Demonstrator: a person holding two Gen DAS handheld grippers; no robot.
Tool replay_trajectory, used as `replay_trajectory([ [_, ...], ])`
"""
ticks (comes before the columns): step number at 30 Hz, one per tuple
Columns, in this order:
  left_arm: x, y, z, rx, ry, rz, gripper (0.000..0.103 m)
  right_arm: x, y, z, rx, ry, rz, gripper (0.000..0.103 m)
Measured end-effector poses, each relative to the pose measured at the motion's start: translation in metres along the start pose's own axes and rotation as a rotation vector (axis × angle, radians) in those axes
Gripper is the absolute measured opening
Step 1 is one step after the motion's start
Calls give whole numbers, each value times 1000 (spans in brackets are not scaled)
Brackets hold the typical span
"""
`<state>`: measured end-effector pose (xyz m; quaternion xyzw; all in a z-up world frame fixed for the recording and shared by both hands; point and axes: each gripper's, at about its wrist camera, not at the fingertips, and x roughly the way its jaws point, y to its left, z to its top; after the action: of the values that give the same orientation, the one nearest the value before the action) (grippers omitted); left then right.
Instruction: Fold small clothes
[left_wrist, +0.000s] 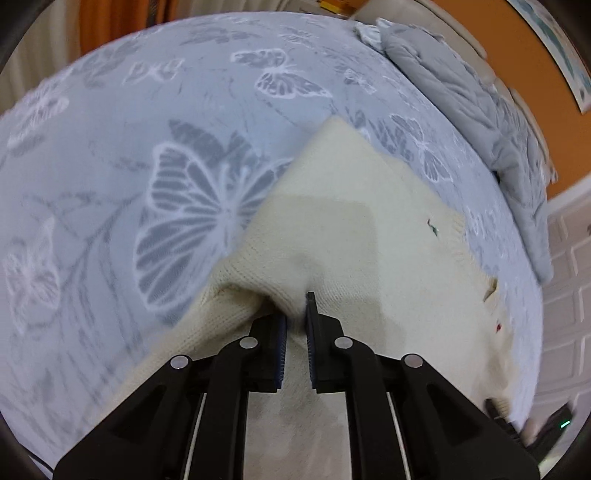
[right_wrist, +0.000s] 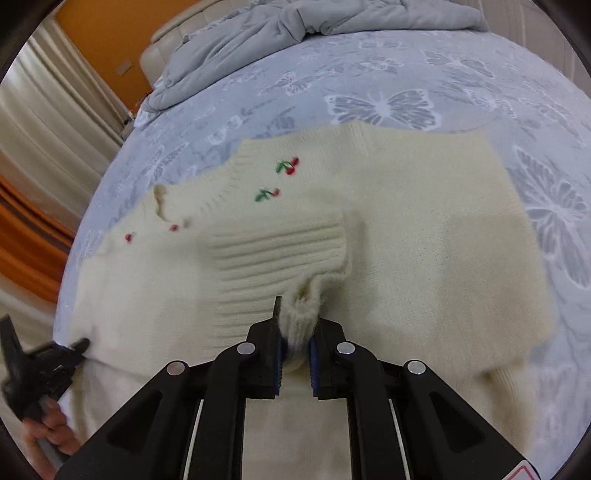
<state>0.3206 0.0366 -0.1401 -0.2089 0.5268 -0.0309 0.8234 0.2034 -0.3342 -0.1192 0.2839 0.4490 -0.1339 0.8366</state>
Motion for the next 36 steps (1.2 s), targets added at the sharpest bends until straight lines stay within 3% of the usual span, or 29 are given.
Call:
replay_trajectory([
  [2,-8,1,-2,33,-6,7,13,-22,8,-2,0,-36,6,12],
  [3,-17,1,-6,53,-13,3,13,-33,13,-7,-15,-45,-48,19],
  [5,-34,3,-14,97,-25,5,13,-55,17,-22,-57,-65,-146,21],
  [8,-62,9,-38,195,-31,30,35,-83,15,-61,-114,-86,-176,27],
  [10,-77,21,-60,238,-49,53,40,-85,7,-70,-104,-58,-158,33],
  [14,-81,41,-89,233,2,84,40,-70,-3,-56,-47,-8,-101,33],
  [15,-82,43,-94,229,8,87,40,-66,-4,-50,-37,-6,-99,37],
  [16,-83,45,-99,232,15,94,40,-61,-4,-42,-27,-4,-102,48],
  [18,-86,46,-110,248,29,106,40,-37,-4,-20,0,6,-180,52],
  [19,-87,46,-115,259,35,108,40,-25,-4,-12,8,18,-203,47],
  [20,-87,46,-118,270,41,115,41,-16,-5,-9,22,42,-211,35],
  [21,-86,45,-122,284,49,127,41,-6,-5,-3,44,79,-185,16],
  [22,-85,44,-124,292,57,132,41,-9,1,7,58,70,-175,10],
  [24,-82,43,-125,299,67,142,41,-43,18,23,24,-64,-62,9],
  [26,-79,43,-125,301,67,145,43,-77,31,32,-21,-178,-16,8],
  [28,-75,44,-127,303,65,156,44,-77,29,34,-64,-219,-51,10],
  [30,-73,42,-129,311,56,168,45,-25,9,30,-91,-31,-215,14],
  [31,-74,42,-129,314,55,170,45,-2,-3,25,-99,92,-302,6],
  [32,-75,41,-129,313,58,168,45,3,-14,16,-95,129,-329,6],
  [33,-80,44,-128,302,65,151,46,-13,-20,10,-69,73,-274,10],
  [35,-89,50,-125,275,55,120,52,-61,-33,-13,3,-18,-203,34],
  [36,-97,56,-125,266,36,114,53,-80,-37,-26,14,-41,-210,50],
])
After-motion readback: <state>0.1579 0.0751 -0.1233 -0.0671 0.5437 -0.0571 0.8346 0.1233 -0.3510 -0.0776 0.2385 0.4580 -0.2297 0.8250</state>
